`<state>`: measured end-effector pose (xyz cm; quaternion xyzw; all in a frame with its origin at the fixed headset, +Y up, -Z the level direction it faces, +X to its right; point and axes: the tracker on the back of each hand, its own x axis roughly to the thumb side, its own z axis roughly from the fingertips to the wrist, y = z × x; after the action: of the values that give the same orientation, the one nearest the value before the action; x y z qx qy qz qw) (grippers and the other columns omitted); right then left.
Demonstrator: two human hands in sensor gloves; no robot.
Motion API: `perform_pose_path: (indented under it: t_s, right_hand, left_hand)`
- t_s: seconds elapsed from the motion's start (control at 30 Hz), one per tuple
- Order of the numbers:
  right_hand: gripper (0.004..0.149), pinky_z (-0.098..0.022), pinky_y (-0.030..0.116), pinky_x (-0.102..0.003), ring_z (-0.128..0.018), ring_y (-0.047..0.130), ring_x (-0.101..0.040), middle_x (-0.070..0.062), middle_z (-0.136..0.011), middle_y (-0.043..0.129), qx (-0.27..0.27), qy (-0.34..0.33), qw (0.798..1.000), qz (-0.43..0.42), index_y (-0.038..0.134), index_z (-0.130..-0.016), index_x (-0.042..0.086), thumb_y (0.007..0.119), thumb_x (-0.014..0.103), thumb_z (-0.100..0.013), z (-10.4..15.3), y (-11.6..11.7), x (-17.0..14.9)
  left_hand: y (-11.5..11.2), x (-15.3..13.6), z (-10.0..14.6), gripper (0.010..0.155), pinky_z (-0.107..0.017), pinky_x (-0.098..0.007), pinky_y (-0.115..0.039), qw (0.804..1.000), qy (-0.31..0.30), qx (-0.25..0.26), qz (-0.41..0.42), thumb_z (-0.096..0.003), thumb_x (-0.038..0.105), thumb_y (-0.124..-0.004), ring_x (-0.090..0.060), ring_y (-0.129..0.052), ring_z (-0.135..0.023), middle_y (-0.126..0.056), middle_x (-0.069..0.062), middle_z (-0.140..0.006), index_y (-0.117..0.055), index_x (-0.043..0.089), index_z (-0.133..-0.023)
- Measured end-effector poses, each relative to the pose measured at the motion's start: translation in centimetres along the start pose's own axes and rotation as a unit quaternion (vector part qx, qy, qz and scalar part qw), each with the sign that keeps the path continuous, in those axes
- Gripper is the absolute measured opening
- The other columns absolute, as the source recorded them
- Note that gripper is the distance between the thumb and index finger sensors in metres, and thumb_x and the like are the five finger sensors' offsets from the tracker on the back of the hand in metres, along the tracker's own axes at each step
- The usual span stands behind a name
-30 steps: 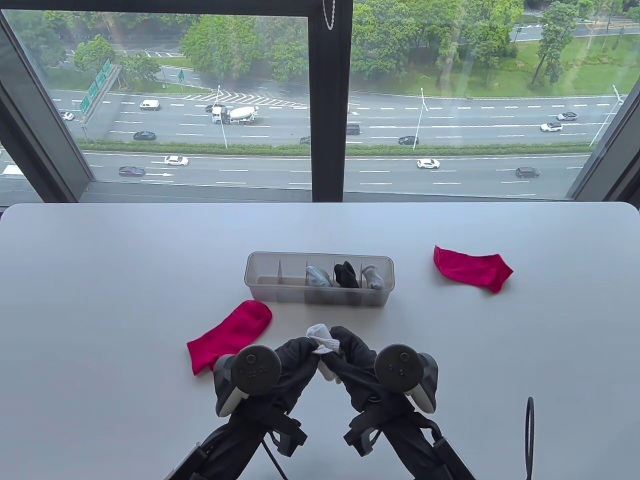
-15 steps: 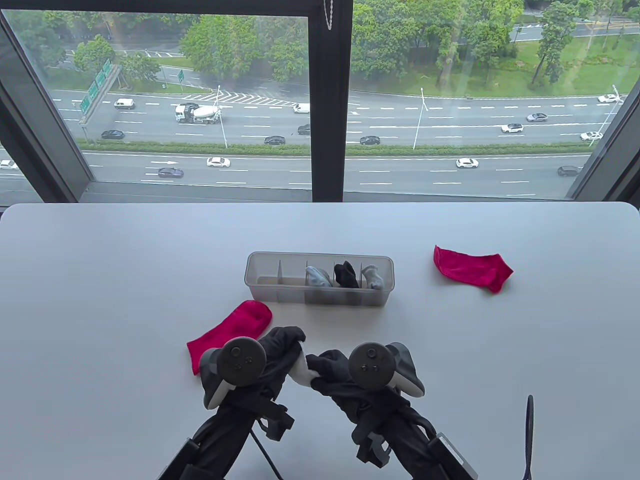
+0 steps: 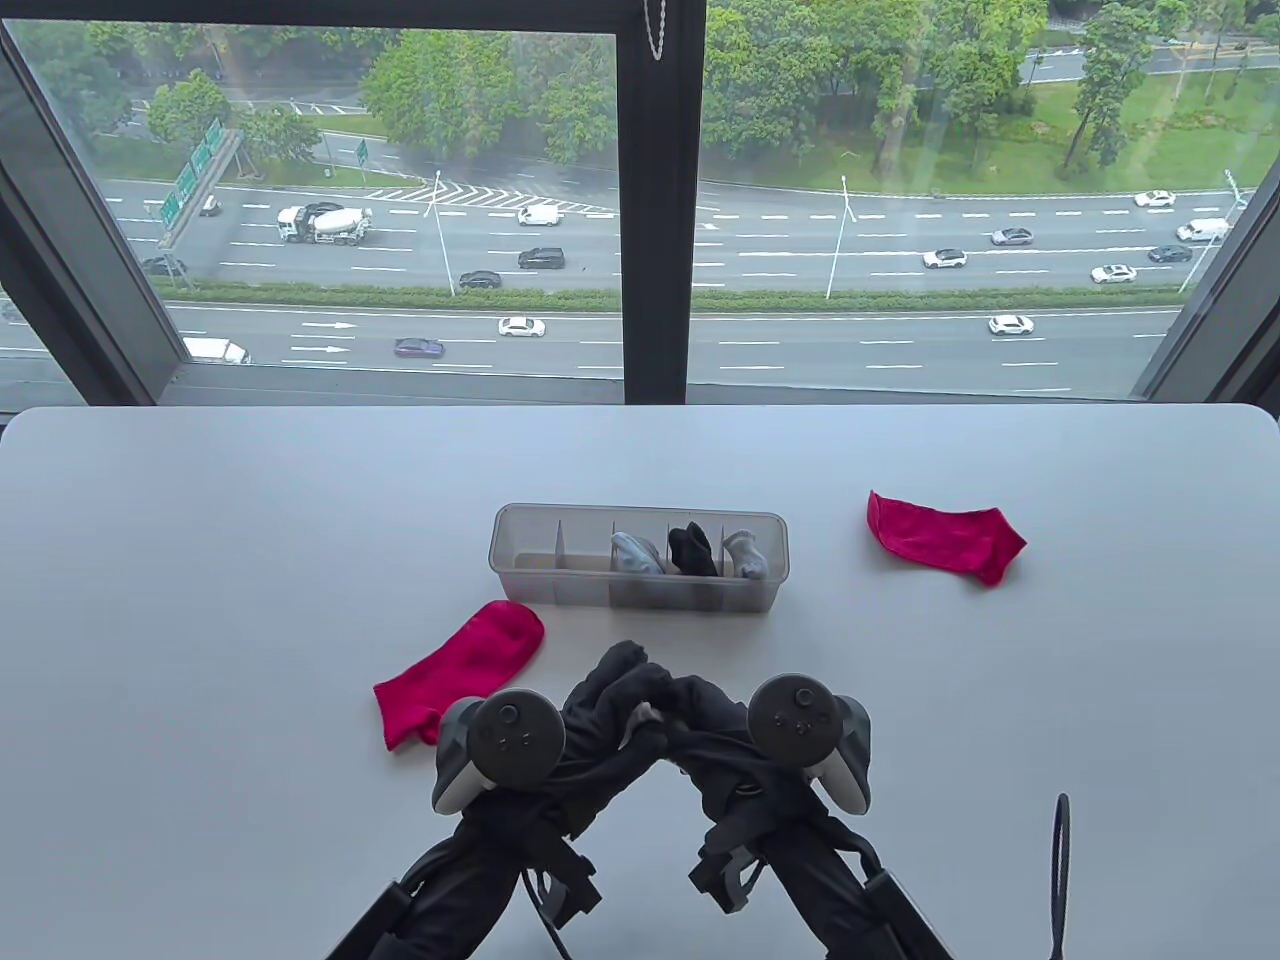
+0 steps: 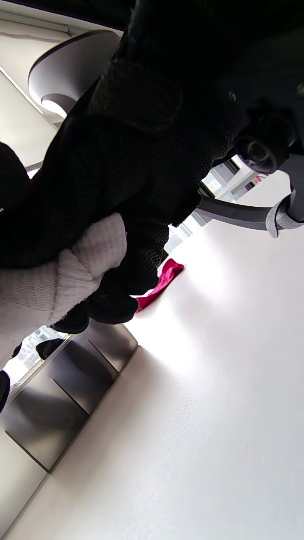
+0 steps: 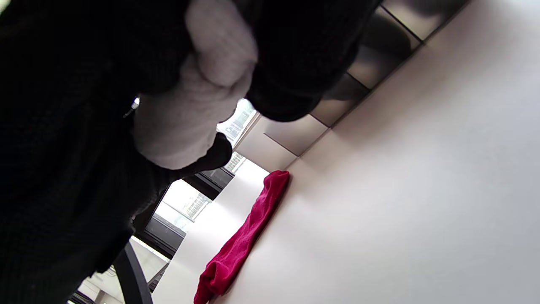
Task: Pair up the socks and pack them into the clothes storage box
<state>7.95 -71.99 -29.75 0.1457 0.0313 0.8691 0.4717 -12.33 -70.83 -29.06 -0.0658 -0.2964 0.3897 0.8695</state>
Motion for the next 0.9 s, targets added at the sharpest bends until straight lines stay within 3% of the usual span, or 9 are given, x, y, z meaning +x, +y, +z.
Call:
perform_pose_path:
  t_s: [0.1,0.23,0.3,0.33,0.4,0.47,0.57,0.7,0.9]
  right_hand:
    - [0.063,-0.051,0.089,-0.032,-0.069,0.094,-0.029,-0.024,-0.101,0.073,-0.028,0.004,0.992,-0.123,0.056,-0.107,0.013,0.080,0.036,-0.054,0.0,-1.0,-0.4]
    - [0.061,-0.065,0.085,-0.038,-0.086,0.086,-0.034,-0.030,-0.108,0.059,-0.042,-0.018,0.978,-0.204,0.046,-0.112,0.009,0.071,0.027,-0.060,0.4,-1.3,-1.0]
    - [0.065,-0.072,0.073,-0.045,-0.096,0.074,-0.037,-0.030,-0.112,0.049,-0.053,-0.037,0.988,-0.141,0.041,-0.114,0.009,0.072,0.028,-0.060,0.6,-1.3,-0.3]
    - [0.067,-0.071,0.069,-0.051,-0.097,0.070,-0.043,-0.030,-0.113,0.046,-0.047,-0.060,0.997,-0.032,0.040,-0.114,0.010,0.073,0.032,-0.060,0.6,-1.0,0.2]
    - [0.071,-0.070,0.072,-0.050,-0.096,0.072,-0.042,-0.028,-0.113,0.051,-0.018,-0.101,0.989,0.111,0.040,-0.115,0.012,0.072,0.041,-0.059,0.7,0.0,0.8]
    - [0.075,-0.070,0.073,-0.050,-0.095,0.075,-0.039,-0.025,-0.112,0.055,-0.034,-0.091,0.991,0.092,0.035,-0.114,0.007,0.070,0.043,-0.058,0.8,0.5,1.4]
    - [0.062,-0.068,0.073,-0.049,-0.091,0.079,-0.039,-0.026,-0.106,0.065,-0.054,-0.099,0.991,0.069,0.049,-0.110,0.007,0.070,0.039,-0.062,1.0,0.1,1.8]
    - [0.043,-0.057,0.085,-0.040,-0.074,0.095,-0.028,-0.019,-0.090,0.084,-0.099,-0.113,0.975,0.164,0.064,-0.100,0.008,0.064,0.031,-0.064,1.2,-0.8,1.6]
    - [0.041,-0.056,0.084,-0.040,-0.073,0.095,-0.024,-0.011,-0.085,0.085,-0.090,-0.075,0.987,0.110,0.061,-0.100,0.010,0.058,0.026,-0.062,0.8,-0.8,0.9]
  left_hand:
    - [-0.1,-0.4,0.1,0.063,-0.070,-0.059,-0.062,1.000,0.008,-0.014,0.005,-0.0586,0.028,-0.067,-0.043,-0.059,-0.096,-0.021,-0.012,-0.122,-0.035,0.031,-0.113]
    - [0.7,-0.1,-0.1,0.061,-0.057,-0.051,-0.081,0.998,0.030,0.047,0.019,-0.0581,0.021,-0.062,-0.042,-0.082,-0.078,-0.052,-0.034,-0.108,-0.037,0.018,-0.114]
    - [1.0,-0.9,0.1,0.061,-0.054,-0.051,-0.085,0.993,0.048,0.079,0.073,-0.0584,0.021,-0.057,-0.043,-0.087,-0.074,-0.056,-0.037,-0.106,-0.033,0.017,-0.114]
    - [1.1,-1.4,0.3,0.061,-0.054,-0.051,-0.085,0.987,0.060,0.084,0.125,-0.0587,0.021,-0.055,-0.043,-0.087,-0.074,-0.055,-0.038,-0.106,-0.030,0.016,-0.114]
    - [0.9,-1.8,0.4,0.059,-0.053,-0.054,-0.085,0.971,0.056,0.078,0.219,-0.0587,0.022,-0.053,-0.044,-0.088,-0.074,-0.057,-0.038,-0.105,-0.034,0.007,-0.113]
    - [0.3,-2.1,0.4,0.060,-0.056,-0.058,-0.080,0.957,0.053,0.045,0.283,-0.0596,0.026,-0.055,-0.047,-0.084,-0.077,-0.054,-0.037,-0.107,-0.035,0.003,-0.111]
    - [-0.1,-2.1,0.2,0.078,-0.059,-0.061,-0.076,0.965,0.043,0.002,0.259,-0.0565,0.044,-0.069,-0.046,-0.082,-0.081,-0.057,-0.034,-0.106,-0.033,-0.001,-0.110]
    - [-0.5,-1.0,-0.3,0.071,-0.062,-0.062,-0.073,0.984,0.055,-0.019,0.170,-0.0559,0.030,-0.073,-0.042,-0.084,-0.080,-0.060,-0.030,-0.106,-0.037,-0.001,-0.108]
    - [-0.2,-0.9,-0.2,0.063,-0.067,-0.067,-0.066,0.982,0.036,-0.046,0.178,-0.0531,0.027,-0.070,-0.046,-0.075,-0.092,-0.055,-0.029,-0.111,-0.053,0.000,-0.108]
